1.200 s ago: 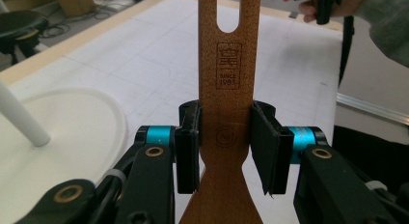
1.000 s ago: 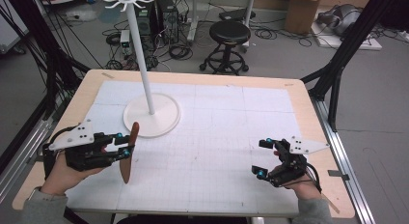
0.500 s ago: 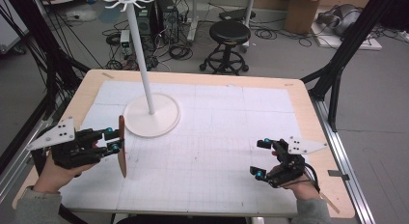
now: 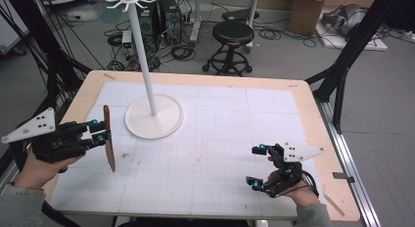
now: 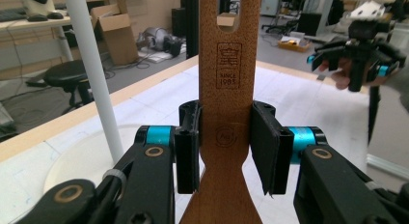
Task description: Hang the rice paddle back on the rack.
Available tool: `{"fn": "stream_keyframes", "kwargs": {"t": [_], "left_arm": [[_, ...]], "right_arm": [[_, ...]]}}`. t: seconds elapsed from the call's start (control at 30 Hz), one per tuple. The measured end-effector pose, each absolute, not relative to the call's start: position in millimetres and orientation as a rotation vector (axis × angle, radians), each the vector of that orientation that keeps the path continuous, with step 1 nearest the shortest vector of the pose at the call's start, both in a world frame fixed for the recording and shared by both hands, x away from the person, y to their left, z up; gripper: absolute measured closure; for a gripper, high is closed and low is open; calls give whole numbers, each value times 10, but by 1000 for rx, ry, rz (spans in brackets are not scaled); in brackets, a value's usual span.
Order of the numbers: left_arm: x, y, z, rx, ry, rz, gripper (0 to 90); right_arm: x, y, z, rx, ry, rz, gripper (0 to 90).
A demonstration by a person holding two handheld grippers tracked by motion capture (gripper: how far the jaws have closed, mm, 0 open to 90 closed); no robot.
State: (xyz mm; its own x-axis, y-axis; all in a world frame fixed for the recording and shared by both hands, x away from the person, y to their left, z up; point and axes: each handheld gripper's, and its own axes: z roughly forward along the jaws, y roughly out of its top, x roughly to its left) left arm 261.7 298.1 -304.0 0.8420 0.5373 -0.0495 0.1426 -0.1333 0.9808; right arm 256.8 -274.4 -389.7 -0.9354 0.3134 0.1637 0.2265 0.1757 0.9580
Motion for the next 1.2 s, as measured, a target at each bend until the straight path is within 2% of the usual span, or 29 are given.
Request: {"fn": "stream_keyframes", "kwargs": {"t": [0.07, 0.57, 1.2], "left_arm": [[2647, 3006, -3014, 1651, 540, 345, 652], [2961, 2980, -2831, 1628, 539, 373, 652], [3215, 3092, -2298, 1626, 509, 355, 651]], "right_arm": [[2564, -2730, -3904, 536, 2361, 1901, 0], [2569, -2702, -3894, 527, 2355, 1901, 0], [2612, -2724, -3911, 547, 2361, 1902, 0]]}}
